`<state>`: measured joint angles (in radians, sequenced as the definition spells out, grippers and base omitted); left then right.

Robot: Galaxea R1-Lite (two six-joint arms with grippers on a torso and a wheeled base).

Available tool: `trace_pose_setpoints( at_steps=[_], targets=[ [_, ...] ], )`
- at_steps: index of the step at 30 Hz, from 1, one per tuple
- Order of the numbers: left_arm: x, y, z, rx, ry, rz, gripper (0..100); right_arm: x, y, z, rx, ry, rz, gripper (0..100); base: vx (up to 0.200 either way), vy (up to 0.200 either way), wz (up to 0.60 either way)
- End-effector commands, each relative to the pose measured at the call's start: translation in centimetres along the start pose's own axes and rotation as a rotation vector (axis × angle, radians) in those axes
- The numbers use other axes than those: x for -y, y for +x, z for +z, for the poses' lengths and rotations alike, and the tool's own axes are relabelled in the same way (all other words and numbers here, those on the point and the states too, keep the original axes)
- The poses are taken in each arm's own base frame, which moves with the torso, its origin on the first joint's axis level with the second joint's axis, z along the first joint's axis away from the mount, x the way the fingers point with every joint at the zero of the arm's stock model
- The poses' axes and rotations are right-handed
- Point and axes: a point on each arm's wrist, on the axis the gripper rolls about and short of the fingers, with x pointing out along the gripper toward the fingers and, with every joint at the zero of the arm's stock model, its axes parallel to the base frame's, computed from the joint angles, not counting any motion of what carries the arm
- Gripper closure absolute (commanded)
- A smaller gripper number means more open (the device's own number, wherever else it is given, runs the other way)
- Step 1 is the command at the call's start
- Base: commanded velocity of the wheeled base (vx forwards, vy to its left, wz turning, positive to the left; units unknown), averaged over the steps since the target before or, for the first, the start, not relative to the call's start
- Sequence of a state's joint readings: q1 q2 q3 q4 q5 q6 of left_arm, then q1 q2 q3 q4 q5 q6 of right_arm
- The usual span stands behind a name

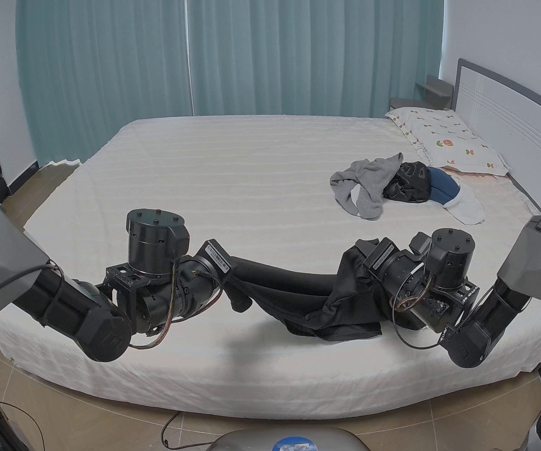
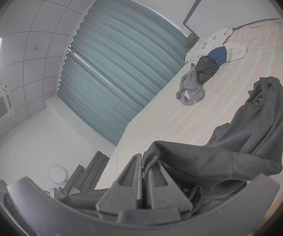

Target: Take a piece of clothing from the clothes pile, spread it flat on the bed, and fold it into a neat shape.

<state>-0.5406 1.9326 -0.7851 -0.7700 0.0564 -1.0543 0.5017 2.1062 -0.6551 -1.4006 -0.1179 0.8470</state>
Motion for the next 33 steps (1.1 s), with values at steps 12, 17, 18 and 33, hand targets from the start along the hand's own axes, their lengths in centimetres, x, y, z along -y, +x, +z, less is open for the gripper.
trace_pose_setpoints(
  at_steps=[12, 17, 18, 33],
  targets=[
    [-0.1, -1.2, 1.3, 0.027, -0.015, -0.009, 100, -1.0, -0.1, 0.2, 0.015, 0.001, 0.042, 100, 0.000, 0.200, 0.00],
    [-0.2, -1.5, 1.3, 0.026, -0.015, -0.006, 100, -1.6, 0.1, 0.8, 0.036, 0.000, 0.061, 100, 0.000, 0.160, 0.00],
    [-0.3, -1.6, 1.3, 0.026, -0.010, -0.002, 100, -1.8, -0.2, 1.1, 0.040, -0.001, 0.062, 100, 0.000, 0.000, 0.00],
    [-0.6, -4.7, 0.7, 0.015, -0.003, -0.003, 100, -2.3, -5.6, 2.3, 0.024, -0.030, 0.042, 100, -0.027, 0.000, 0.00]
  ],
)
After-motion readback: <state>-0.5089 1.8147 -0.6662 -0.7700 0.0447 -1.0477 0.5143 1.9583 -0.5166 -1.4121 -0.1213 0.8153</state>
